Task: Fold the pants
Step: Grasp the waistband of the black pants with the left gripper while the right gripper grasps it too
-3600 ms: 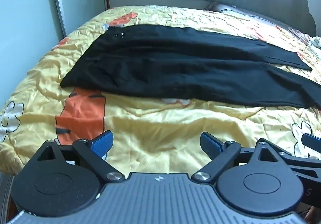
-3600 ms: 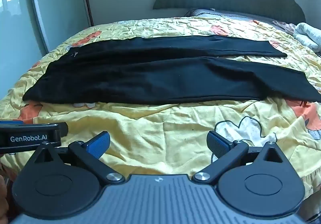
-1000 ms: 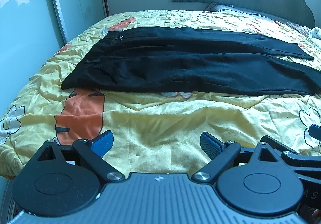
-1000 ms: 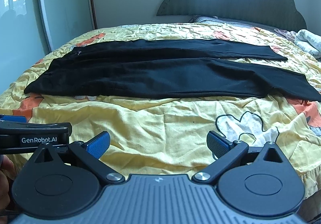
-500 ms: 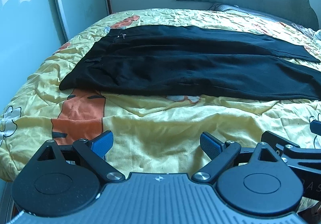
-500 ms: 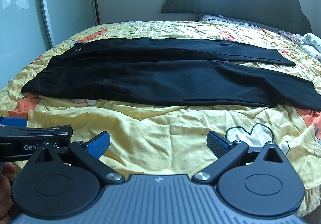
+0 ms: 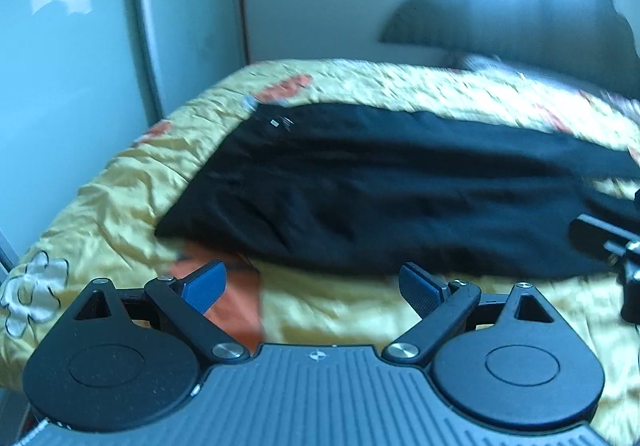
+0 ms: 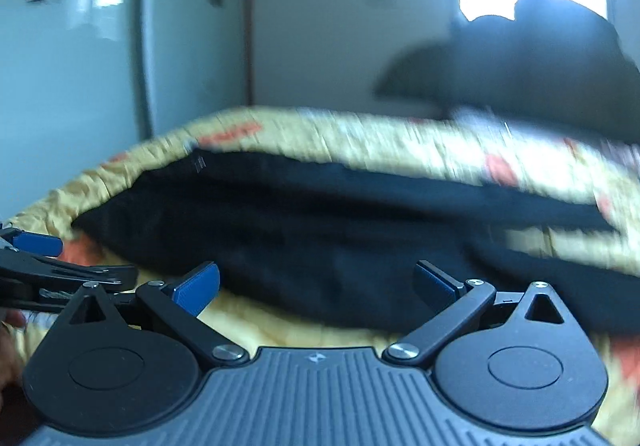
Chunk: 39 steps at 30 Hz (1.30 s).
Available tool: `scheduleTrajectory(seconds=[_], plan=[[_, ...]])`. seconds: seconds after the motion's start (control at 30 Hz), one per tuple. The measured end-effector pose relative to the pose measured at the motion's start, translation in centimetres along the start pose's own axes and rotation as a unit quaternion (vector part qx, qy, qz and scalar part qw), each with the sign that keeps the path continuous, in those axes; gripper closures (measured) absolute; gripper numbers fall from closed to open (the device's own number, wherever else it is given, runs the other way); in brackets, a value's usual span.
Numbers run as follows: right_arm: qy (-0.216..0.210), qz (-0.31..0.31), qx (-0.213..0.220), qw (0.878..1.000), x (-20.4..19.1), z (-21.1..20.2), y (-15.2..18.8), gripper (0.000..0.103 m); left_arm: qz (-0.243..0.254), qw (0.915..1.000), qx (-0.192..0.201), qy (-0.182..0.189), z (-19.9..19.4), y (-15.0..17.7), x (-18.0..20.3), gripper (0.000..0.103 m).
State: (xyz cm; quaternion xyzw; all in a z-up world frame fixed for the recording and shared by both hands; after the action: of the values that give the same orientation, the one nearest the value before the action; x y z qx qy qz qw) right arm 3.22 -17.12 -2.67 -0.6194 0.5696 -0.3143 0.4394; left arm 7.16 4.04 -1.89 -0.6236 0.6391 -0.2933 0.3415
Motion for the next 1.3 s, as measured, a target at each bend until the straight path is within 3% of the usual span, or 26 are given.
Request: scheduleTrajectory(seconds=[0.1,0.3,0.47,0.63,0.67,0.8,0.97,1.03,1.1,1.2,1.3], plan=[[-0.011,-0.048,-0.001,0.999,0.3,3.6,-2.8,0.0,-0.018,0.9998,-0.001,-0.004,1.7,-1.9,-1.9,0.009],[-0.079,-0.129,-0.038,0.988,-0.1,13.2,-6.5,0.0,-0.054,0.9981,-0.029,-0.012,5.5,-4.6,-5.1,0.011],[-0.143,-0.155,-0.086,0.974,-0.4,21.7,-9.5,0.0,-0.077,0.9955,-0.04,-0.038,8.0,-6.5,-7.2,0.01],[-0.182,-0.162,-0.113,0.963,-1.0,29.7,-11.5,0.001,-0.097,0.9923,-0.065,-0.039,10.7,-8.6,-8.4,0.01],[-0.189,-0.16,-0.116,0.962,-1.1,31.1,-11.9,0.003,-0.1,0.9917,-0.071,-0.038,11.2,-8.9,-8.5,0.01],[-0.223,-0.147,-0.143,0.953,-1.4,36.3,-12.5,0.035,-0.109,0.9897,-0.086,-0.032,13.4,-10.8,-8.8,0.01],[-0.252,-0.145,-0.18,0.94,-1.8,40.9,-12.1,0.039,-0.122,0.9881,-0.089,-0.027,16.4,-13.7,-8.4,0.009],[-0.272,-0.136,-0.191,0.933,-1.8,41.6,-11.8,0.048,-0.136,0.9861,-0.093,-0.02,18.0,-14.9,-8.2,0.009],[-0.288,-0.13,-0.185,0.931,-1.7,41.2,-11.8,0.072,-0.151,0.9826,-0.109,-0.005,19.9,-16.1,-7.8,0.009],[-0.259,-0.186,-0.139,0.938,-2.3,38.9,-11.2,0.093,-0.18,0.9755,-0.125,0.019,22.4,-17.7,-7.2,0.009],[-0.233,-0.27,-0.085,0.93,-4.0,35.3,-10.1,0.095,-0.23,0.9619,-0.14,0.05,24.7,-18.6,-7.1,0.009]])
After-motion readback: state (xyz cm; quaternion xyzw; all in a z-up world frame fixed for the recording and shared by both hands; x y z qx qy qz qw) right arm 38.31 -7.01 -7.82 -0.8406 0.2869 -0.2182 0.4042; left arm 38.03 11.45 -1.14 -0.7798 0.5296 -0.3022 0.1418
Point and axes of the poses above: each gripper's, at about its wrist camera, not at the fingertips, and z roughly the way its jaws point, x to its right, y to its underside, the point moved 3 cm from there along z, roughly the way its jaws point, and after that the axes turned 1 degree about z, right-handed, at the moved point
